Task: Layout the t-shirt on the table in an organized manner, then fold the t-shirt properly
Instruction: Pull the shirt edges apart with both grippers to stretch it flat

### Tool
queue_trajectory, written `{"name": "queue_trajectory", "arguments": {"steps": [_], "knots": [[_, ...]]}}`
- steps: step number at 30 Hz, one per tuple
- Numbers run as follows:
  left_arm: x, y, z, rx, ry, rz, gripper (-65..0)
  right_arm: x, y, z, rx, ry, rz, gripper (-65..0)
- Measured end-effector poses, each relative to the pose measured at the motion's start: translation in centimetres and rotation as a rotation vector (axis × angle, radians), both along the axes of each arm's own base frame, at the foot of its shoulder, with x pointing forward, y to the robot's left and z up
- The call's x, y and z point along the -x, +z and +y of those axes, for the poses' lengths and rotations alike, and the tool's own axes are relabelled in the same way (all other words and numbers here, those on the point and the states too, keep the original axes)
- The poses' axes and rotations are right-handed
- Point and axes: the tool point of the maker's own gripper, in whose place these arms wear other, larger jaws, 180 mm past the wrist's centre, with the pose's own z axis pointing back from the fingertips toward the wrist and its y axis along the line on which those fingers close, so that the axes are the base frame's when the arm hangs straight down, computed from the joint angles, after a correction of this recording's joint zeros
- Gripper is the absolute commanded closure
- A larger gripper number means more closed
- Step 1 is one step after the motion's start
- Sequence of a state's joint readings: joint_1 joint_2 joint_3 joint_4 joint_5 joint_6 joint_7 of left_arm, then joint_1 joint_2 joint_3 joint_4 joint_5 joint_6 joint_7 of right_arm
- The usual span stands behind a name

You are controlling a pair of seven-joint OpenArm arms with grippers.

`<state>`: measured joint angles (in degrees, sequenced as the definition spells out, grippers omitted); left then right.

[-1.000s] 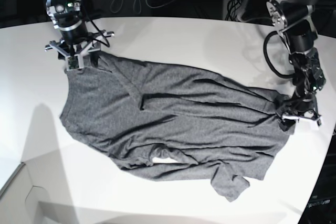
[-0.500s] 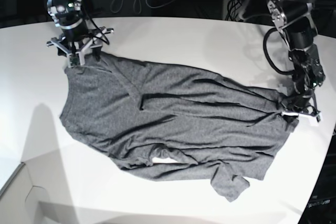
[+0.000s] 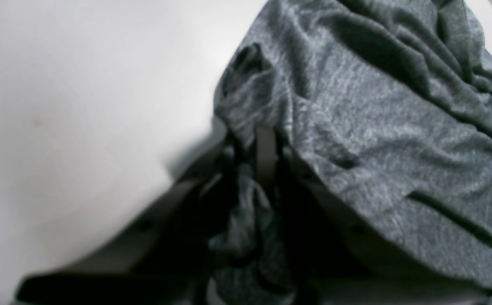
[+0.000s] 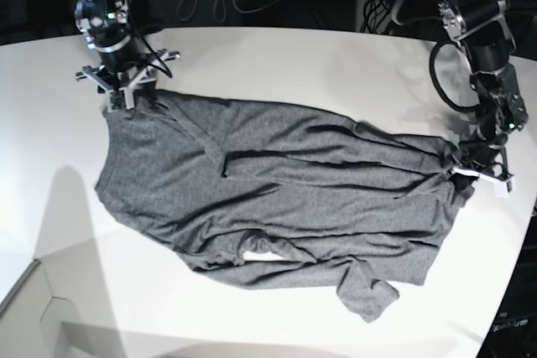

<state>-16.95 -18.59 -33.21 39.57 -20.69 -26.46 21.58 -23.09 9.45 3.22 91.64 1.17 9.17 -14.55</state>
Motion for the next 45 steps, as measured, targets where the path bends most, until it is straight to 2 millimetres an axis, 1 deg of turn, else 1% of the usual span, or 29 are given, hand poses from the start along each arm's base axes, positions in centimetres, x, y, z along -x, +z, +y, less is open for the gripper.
{"name": "queue_trajectory", "arguments": {"steps": [3, 6, 7, 10, 12, 18, 20, 24, 27, 29, 34, 40, 45], "knots": [[0.7, 0.0, 0.9, 0.017, 0.031, -0.005, -0.2, 0.1, -0.2, -0.3, -0.001, -0.007, -0.004, -0.4], [1.4, 0.2, 2.0, 0.021, 0.047, 0.016, -0.2, 0.2, -0.2, -0.4, 0.003, -0.006, -0.001, 0.0], [1.7, 0.3, 2.2, 0.020, 0.041, 0.039, -0.2, 0.5, -0.2, -0.6, 0.008, -0.006, 0.005, 0.0], [2.3, 0.8, 2.8, -0.003, 0.032, 0.096, -0.2, 2.1, 0.3, -1.1, 0.042, 0.001, 0.038, 0.0], [3.2, 0.9, 3.1, -0.023, 0.034, 0.109, -0.2, 3.1, 0.6, -1.0, 0.050, 0.011, 0.054, 0.0], [5.5, 1.5, 3.7, -0.093, 0.007, 0.165, -0.2, 4.9, 1.6, -0.4, 0.057, 0.043, 0.072, 0.0], [6.8, 1.5, 4.1, -0.097, 0.020, 0.172, -0.2, 5.8, 1.6, -0.4, 0.066, 0.078, 0.087, 0.0], [10.0, 1.6, 5.9, -0.123, 0.069, 0.210, -0.2, 7.3, 1.0, 0.8, 0.042, 0.158, 0.134, 0.0], [12.1, 1.8, 6.9, -0.150, 0.098, 0.229, -0.2, 8.1, 0.8, 1.0, 0.033, 0.171, 0.147, 0.0], [13.4, 1.7, 7.2, -0.160, 0.113, 0.240, -0.2, 8.8, 0.6, 1.1, 0.026, 0.172, 0.163, 0.0], [14.5, 1.5, 7.1, -0.169, 0.114, 0.250, -0.2, 9.0, 0.6, 1.1, 0.027, 0.173, 0.167, 0.0], [14.6, 1.4, 6.9, -0.163, 0.123, 0.234, -0.2, 10.0, 0.4, 1.2, 0.022, 0.175, 0.179, 0.0], [14.6, 1.3, 6.8, -0.162, 0.123, 0.233, -0.5, 10.0, 0.4, 1.2, 0.021, 0.175, 0.179, 0.0]]}}
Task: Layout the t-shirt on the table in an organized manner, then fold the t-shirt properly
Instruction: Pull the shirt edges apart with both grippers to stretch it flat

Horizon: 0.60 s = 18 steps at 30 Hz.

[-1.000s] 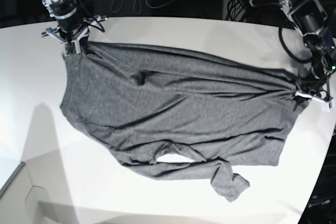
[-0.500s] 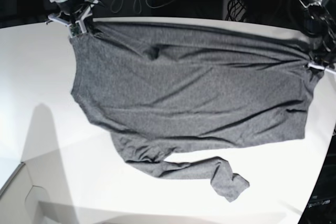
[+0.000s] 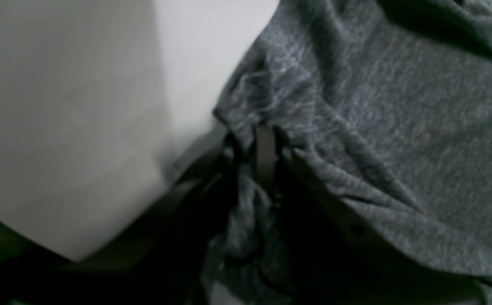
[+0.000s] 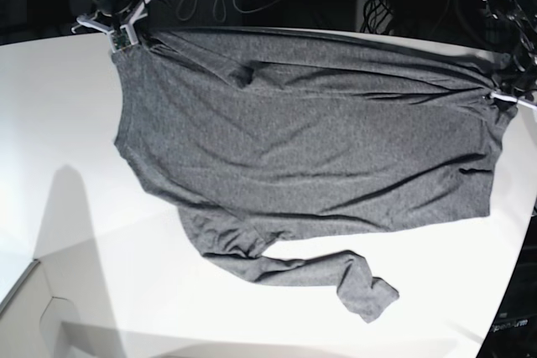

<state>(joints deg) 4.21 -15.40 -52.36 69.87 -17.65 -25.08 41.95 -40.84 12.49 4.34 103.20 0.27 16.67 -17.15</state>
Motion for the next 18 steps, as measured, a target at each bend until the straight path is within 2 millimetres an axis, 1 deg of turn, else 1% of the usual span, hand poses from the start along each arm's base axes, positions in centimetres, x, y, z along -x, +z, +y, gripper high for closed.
{"name": "queue_trajectory", "arguments": {"steps": [6, 8, 10, 11, 14, 15, 16, 18], "knots": [[-0.1, 0.0, 0.0, 0.001, 0.000, -0.001, -1.0, 0.0, 0.0, 0.0, -0.001, -0.002, 0.000, 0.0], [0.0, 0.0, 0.0, 0.001, 0.000, 0.000, -5.8, 0.0, 0.1, 0.0, 0.000, -0.003, 0.000, 0.0], [0.0, 0.0, 0.0, 0.001, -0.001, 0.002, -13.6, -0.2, 0.4, 0.1, 0.006, 0.000, 0.000, 0.0], [0.0, 0.0, 0.0, 0.001, -0.002, 0.006, -18.6, -0.4, 0.7, 0.2, 0.009, 0.004, -0.010, -0.3], [0.0, 0.0, -0.1, 0.000, -0.004, 0.009, -30.9, -1.4, 2.0, 0.2, 0.000, -0.031, -0.059, -5.0], [0.0, 0.1, -0.1, 0.000, -0.005, 0.007, -33.2, -1.6, 2.4, 0.0, -0.001, -0.050, -0.071, -6.5], [0.0, 0.1, -0.1, 0.001, -0.004, 0.005, -34.0, -1.7, 2.6, -0.2, 0.000, -0.069, -0.078, -8.1], [-0.1, 0.1, 0.0, -0.002, -0.004, 0.003, -33.8, -1.6, 2.6, -0.4, 0.001, -0.088, -0.076, -11.1]]}}
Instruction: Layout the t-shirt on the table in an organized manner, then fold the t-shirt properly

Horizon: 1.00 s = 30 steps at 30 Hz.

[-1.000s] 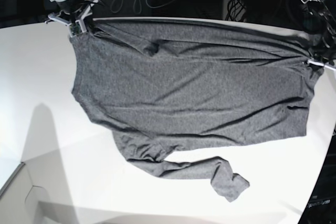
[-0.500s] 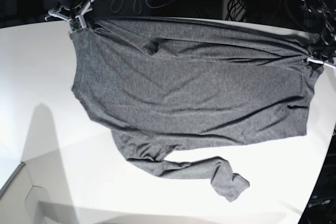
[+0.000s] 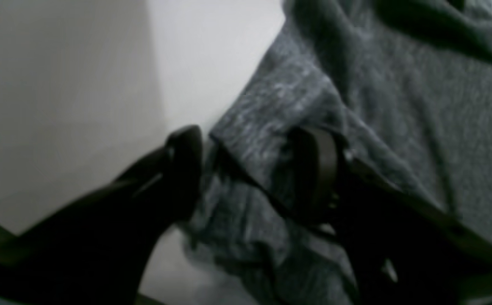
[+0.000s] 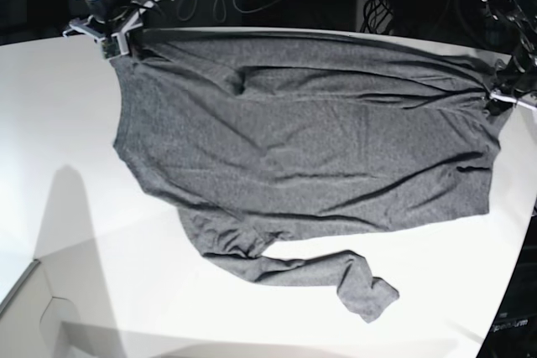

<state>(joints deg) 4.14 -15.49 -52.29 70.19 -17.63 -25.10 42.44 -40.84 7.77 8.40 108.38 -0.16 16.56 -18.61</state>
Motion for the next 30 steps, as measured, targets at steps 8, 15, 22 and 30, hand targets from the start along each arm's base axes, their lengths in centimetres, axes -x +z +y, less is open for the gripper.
{"name": "queue_trajectory", "arguments": {"steps": [8, 15, 22, 30], "knots": [[0.1, 0.0, 0.2, -0.005, -0.001, 0.007, -33.8, 0.3, 0.0, 0.3, -0.003, 0.010, 0.009, -14.0], [0.8, 0.0, 0.6, -0.013, 0.000, 0.019, -33.9, 1.1, -0.3, 0.3, -0.003, 0.011, 0.030, -27.8], [3.9, 0.4, 3.0, 0.034, 0.083, 0.064, -34.1, 1.9, -0.4, 0.1, 0.001, 0.006, 0.042, -42.9], [1.5, 4.2, 4.1, -0.002, 0.063, -0.027, -34.1, 1.7, -0.2, -0.5, 0.012, -0.006, 0.034, -43.0]]}}
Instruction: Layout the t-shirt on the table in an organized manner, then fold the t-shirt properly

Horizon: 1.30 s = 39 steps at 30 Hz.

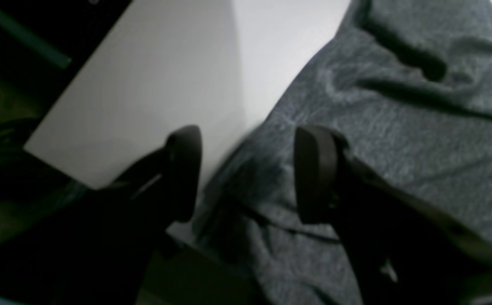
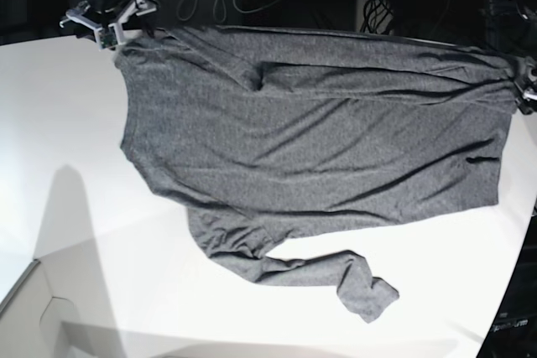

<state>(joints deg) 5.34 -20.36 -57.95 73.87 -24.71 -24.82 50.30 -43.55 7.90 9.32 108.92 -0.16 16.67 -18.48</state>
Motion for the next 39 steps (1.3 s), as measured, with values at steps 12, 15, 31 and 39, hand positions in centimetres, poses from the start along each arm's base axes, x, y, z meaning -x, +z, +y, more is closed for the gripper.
{"name": "queue_trajectory", "arguments": {"steps": [12, 15, 31, 39], "knots": [[-2.4, 1.5, 0.1, 0.004, 0.010, -0.064, -34.2, -2.7, 3.0, -2.2, 0.055, -0.037, -0.103, -43.3], [-5.0, 3.2, 0.0, 0.000, 0.006, -0.132, -34.2, -4.2, 3.8, -2.4, 0.058, -0.041, -0.152, -43.3], [-17.3, -2.6, -4.4, -0.013, -0.146, -0.082, -34.2, -6.1, 4.7, -2.4, 0.053, -0.044, -0.202, -43.3], [-18.6, -3.3, -4.7, -0.040, -0.160, -0.129, -34.2, -5.9, 4.5, -2.4, 0.055, -0.045, -0.189, -43.3]]}}
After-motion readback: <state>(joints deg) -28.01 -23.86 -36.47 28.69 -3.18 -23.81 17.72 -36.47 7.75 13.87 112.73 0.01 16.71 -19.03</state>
